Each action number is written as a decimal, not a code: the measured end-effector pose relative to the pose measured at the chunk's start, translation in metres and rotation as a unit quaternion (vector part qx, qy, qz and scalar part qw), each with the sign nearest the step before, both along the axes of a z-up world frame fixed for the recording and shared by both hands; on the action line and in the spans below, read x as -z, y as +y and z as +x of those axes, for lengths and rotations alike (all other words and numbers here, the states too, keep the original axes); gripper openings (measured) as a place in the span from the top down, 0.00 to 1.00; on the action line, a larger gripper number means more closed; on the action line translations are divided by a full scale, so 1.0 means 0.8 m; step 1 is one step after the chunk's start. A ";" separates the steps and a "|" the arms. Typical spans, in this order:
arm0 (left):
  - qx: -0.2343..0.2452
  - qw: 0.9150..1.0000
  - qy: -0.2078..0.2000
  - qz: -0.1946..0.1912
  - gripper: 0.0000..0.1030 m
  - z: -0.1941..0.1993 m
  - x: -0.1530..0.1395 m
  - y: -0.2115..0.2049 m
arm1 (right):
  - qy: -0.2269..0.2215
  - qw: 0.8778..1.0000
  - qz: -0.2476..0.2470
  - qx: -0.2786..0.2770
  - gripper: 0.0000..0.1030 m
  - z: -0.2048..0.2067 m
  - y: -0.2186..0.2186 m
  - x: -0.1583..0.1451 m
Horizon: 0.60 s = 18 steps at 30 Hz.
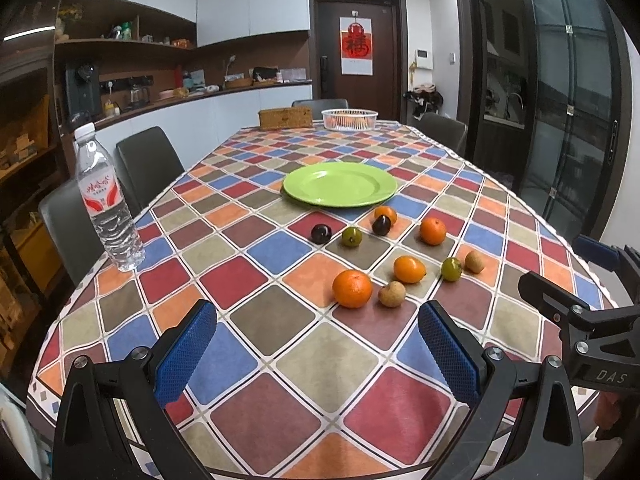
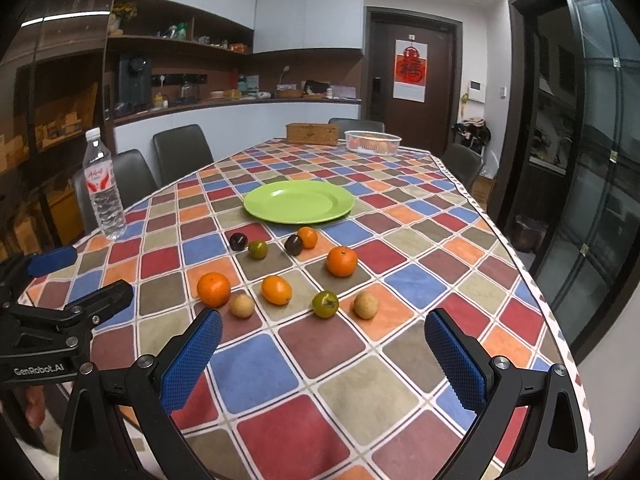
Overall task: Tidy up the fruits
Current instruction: 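Close the left tool on the large mandarin while the right tool closes on a small brown pear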
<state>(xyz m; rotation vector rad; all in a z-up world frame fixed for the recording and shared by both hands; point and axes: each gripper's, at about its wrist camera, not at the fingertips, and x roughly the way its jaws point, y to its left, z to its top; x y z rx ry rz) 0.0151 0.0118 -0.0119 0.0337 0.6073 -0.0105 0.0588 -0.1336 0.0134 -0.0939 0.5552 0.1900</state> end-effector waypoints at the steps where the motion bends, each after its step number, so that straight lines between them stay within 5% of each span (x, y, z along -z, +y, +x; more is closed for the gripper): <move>1: 0.001 1.000 0.004 0.000 0.01 0.003 0.002 0.001 | 0.001 1.000 -0.003 -0.003 0.01 0.003 0.002 0.002; 12: 0.039 0.999 0.024 0.016 0.10 0.035 0.026 0.003 | 0.026 0.999 -0.029 -0.024 0.06 0.034 0.021 0.027; 18: 0.088 0.995 0.034 0.030 0.22 0.057 0.035 0.001 | 0.048 0.996 -0.044 -0.060 0.19 0.056 0.036 0.044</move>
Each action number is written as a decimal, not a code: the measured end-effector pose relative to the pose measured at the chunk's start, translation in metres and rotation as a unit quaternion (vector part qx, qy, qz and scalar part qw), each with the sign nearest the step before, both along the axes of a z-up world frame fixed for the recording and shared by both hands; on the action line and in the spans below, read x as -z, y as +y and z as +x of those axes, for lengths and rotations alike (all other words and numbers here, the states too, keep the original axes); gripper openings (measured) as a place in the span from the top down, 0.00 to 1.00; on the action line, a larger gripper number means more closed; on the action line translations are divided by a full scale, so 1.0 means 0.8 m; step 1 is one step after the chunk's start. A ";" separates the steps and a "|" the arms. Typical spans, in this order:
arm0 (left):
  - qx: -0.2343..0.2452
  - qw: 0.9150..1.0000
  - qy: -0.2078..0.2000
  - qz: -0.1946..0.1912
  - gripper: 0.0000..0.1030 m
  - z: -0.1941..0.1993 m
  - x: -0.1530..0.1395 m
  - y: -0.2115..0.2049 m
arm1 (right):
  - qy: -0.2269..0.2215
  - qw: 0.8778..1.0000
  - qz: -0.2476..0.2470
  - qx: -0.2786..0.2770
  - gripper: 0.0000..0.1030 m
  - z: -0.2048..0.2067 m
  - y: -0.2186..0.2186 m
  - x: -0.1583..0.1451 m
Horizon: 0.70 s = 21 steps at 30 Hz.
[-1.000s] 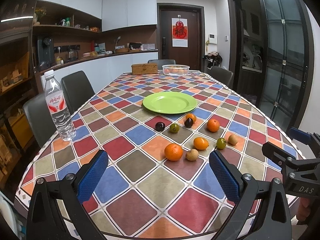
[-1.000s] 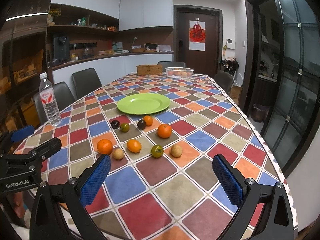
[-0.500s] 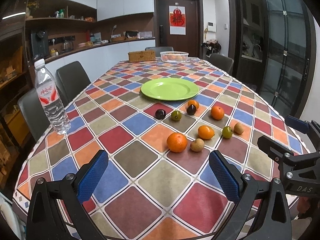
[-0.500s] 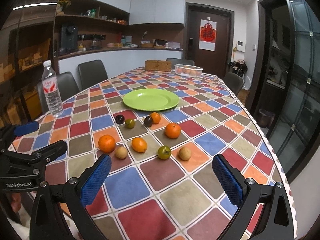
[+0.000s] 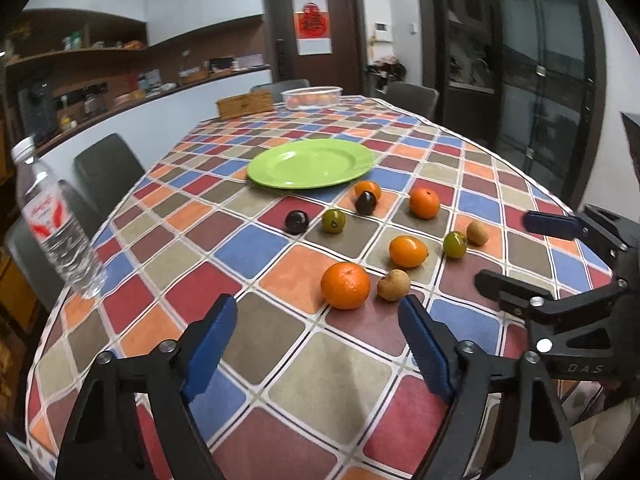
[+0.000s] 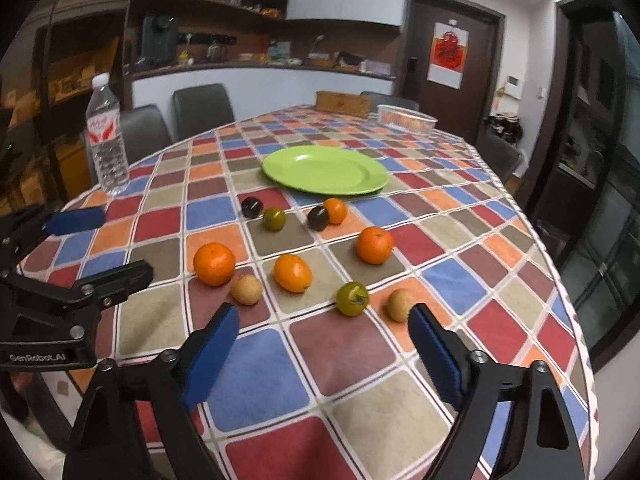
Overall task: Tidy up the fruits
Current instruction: 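Close the left tool on the large mandarin while the right tool closes on a small brown pear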
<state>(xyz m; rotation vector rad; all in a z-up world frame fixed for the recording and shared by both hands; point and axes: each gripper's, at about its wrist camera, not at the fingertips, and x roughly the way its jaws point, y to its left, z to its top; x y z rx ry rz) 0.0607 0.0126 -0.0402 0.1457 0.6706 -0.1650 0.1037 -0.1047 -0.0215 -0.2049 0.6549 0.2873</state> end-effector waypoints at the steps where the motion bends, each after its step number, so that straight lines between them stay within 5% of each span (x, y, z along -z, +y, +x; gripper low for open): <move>1: 0.006 1.000 0.002 0.003 0.24 0.003 0.001 -0.001 | 0.003 1.000 -0.002 -0.008 0.20 0.003 0.003 0.002; 14: 0.115 0.992 0.020 0.045 0.41 0.035 0.023 -0.010 | 0.048 0.991 -0.030 -0.121 0.53 0.033 0.042 0.031; 21: 0.155 0.986 0.040 0.056 0.49 0.057 0.035 -0.015 | 0.072 0.985 -0.037 -0.155 0.61 0.048 0.052 0.045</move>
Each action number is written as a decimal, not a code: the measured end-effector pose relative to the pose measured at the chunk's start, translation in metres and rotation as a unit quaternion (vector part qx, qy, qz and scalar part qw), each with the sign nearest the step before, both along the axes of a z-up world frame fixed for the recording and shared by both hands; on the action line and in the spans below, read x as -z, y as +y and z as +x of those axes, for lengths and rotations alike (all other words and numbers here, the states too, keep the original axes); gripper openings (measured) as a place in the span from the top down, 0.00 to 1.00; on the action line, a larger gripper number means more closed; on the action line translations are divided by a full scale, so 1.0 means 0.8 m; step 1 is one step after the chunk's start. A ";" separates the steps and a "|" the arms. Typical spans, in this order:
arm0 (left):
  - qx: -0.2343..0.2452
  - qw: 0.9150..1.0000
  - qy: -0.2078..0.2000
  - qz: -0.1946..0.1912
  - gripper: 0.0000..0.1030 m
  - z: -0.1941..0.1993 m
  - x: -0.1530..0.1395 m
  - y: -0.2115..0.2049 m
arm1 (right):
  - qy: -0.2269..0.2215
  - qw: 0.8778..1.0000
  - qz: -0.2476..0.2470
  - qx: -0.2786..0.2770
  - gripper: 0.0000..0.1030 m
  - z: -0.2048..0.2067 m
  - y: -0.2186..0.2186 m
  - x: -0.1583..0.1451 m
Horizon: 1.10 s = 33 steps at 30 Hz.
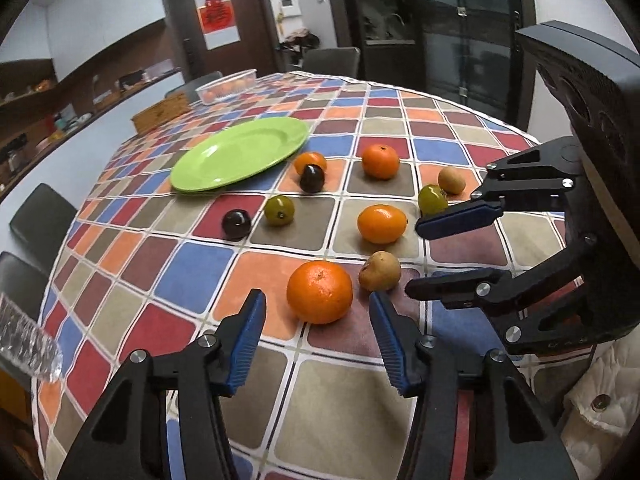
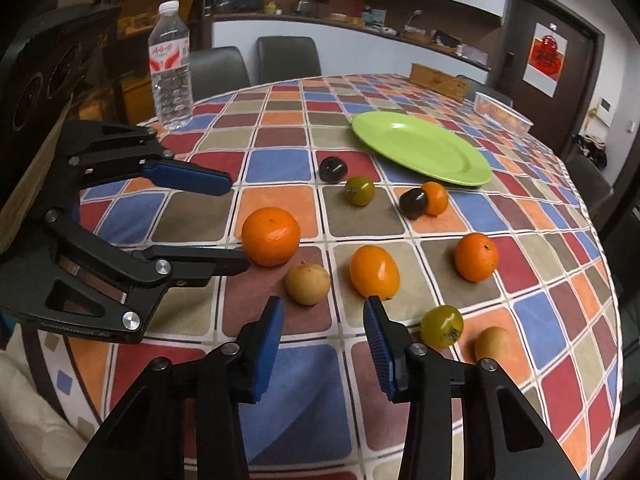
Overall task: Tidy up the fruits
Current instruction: 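Close the left tool on the large mandarin while the right tool closes on a small brown pear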
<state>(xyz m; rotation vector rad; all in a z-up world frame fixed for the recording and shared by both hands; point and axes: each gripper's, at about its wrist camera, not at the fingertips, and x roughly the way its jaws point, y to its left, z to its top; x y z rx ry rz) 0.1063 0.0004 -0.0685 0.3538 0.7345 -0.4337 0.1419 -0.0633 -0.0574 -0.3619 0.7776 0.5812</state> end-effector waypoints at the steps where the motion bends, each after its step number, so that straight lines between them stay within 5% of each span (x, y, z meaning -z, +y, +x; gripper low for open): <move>1: 0.003 1.000 0.001 0.001 0.49 0.003 0.001 -0.001 | 0.004 1.000 0.001 -0.004 0.62 0.002 0.001 0.001; 18: 0.013 0.999 0.051 -0.004 0.60 0.032 0.025 0.001 | 0.036 0.998 0.017 -0.047 0.72 0.028 0.012 0.016; 33: -0.033 0.999 0.028 -0.030 0.62 0.016 -0.004 0.008 | 0.018 0.998 0.049 -0.023 0.73 0.023 0.001 -0.007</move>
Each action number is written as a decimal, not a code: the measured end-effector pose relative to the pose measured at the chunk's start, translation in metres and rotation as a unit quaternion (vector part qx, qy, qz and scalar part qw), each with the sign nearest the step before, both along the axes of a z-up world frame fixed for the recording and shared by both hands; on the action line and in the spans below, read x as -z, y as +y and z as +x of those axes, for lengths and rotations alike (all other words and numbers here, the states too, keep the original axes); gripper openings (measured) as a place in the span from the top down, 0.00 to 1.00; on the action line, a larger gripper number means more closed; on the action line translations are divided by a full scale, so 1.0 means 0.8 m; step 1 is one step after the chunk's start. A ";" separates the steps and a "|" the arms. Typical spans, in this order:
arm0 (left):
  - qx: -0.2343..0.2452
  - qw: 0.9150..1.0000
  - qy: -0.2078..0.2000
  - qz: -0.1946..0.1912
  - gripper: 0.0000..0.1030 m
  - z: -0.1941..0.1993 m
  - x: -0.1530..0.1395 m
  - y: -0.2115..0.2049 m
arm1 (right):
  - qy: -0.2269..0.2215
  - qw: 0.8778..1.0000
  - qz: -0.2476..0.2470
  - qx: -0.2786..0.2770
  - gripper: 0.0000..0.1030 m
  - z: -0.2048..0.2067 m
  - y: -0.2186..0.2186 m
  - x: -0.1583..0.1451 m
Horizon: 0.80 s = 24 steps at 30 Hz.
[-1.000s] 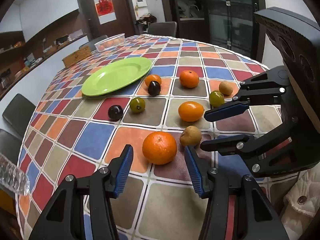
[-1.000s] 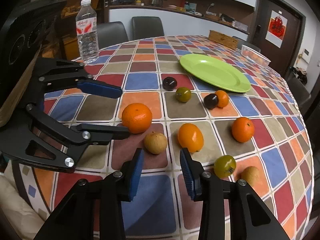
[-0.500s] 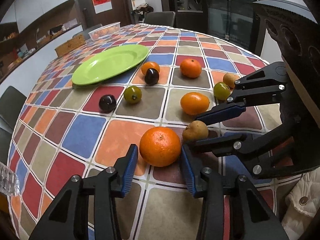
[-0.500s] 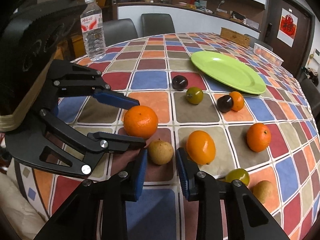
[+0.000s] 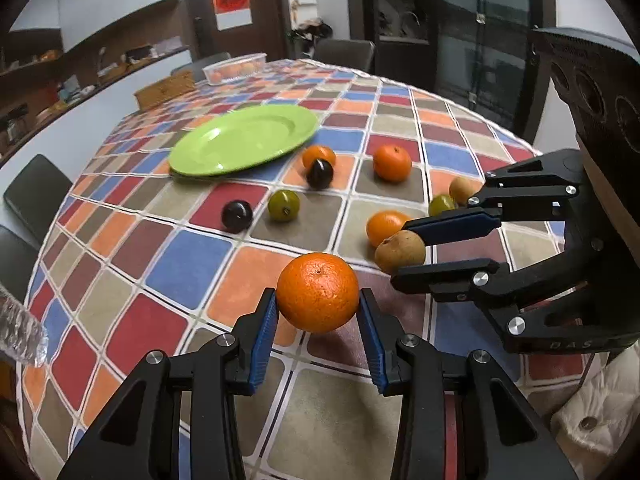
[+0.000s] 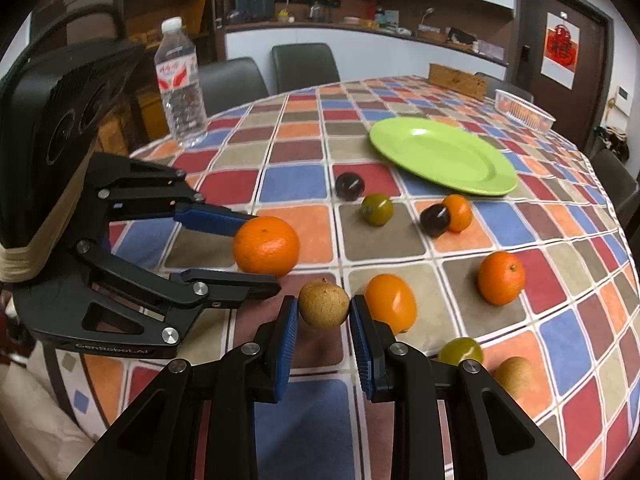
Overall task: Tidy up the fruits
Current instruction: 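Lift the mandarin with the left tool while the right tool carries the pear over the green plate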
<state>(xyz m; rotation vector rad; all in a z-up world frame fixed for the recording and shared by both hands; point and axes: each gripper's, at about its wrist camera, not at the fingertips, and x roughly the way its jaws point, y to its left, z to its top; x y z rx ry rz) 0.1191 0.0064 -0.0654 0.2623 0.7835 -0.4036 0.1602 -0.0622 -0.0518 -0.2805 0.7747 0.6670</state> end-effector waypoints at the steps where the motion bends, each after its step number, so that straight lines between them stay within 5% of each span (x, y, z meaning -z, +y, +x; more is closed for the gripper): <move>1: -0.004 1.000 -0.004 -0.003 0.62 -0.002 -0.003 0.000 | -0.004 1.000 0.001 0.004 0.73 0.000 0.000 -0.003; 14: -0.047 0.997 -0.062 -0.019 0.62 0.007 -0.051 0.002 | -0.054 0.997 0.029 0.050 0.73 0.014 -0.014 -0.048; 24: -0.057 0.995 -0.081 -0.020 0.62 0.075 -0.083 -0.001 | -0.075 0.994 0.031 0.076 0.73 0.076 -0.019 -0.080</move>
